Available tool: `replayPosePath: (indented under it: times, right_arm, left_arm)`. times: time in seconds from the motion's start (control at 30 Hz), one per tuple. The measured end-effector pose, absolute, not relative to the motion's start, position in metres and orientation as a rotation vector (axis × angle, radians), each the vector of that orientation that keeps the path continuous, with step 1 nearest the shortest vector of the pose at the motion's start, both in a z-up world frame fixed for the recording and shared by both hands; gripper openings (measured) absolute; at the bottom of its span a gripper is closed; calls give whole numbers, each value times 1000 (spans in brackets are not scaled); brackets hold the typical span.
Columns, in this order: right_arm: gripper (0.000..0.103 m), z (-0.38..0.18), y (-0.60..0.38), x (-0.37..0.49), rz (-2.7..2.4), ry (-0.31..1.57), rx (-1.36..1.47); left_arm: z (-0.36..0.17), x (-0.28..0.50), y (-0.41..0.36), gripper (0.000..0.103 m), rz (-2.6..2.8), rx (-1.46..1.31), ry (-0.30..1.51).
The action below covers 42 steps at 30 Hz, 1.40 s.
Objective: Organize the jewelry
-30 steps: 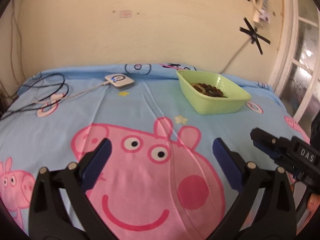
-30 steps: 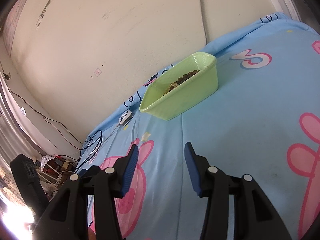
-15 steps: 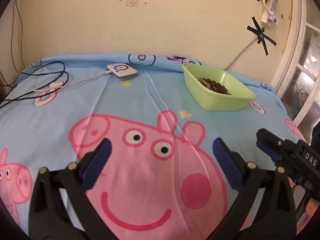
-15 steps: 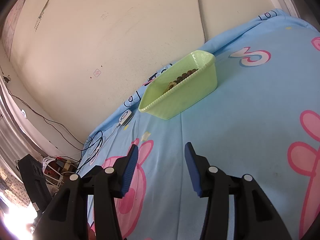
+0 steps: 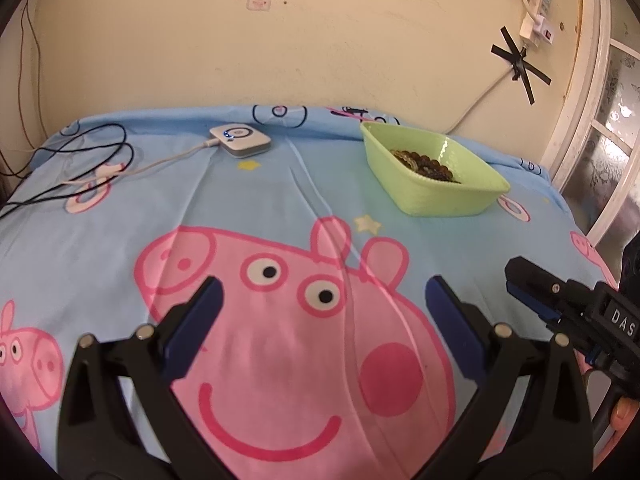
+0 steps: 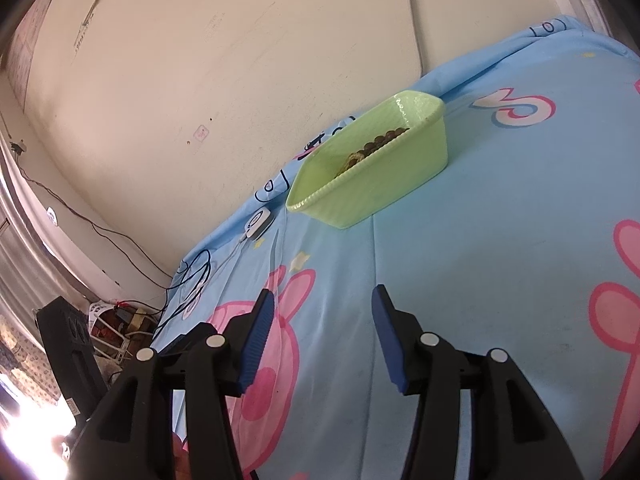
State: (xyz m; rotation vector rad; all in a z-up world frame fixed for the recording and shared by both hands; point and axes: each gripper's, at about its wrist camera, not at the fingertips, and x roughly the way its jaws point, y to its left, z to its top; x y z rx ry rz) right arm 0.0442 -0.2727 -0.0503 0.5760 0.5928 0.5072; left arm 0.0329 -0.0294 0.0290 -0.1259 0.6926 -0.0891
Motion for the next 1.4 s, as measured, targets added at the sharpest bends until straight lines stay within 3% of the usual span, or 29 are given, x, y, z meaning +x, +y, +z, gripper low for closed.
replayPosePath:
  times: [1.4]
  right_arm:
    - [34, -50, -269, 40, 526, 608, 582]
  left_arm:
    - [27, 31, -41, 97, -112, -89, 705]
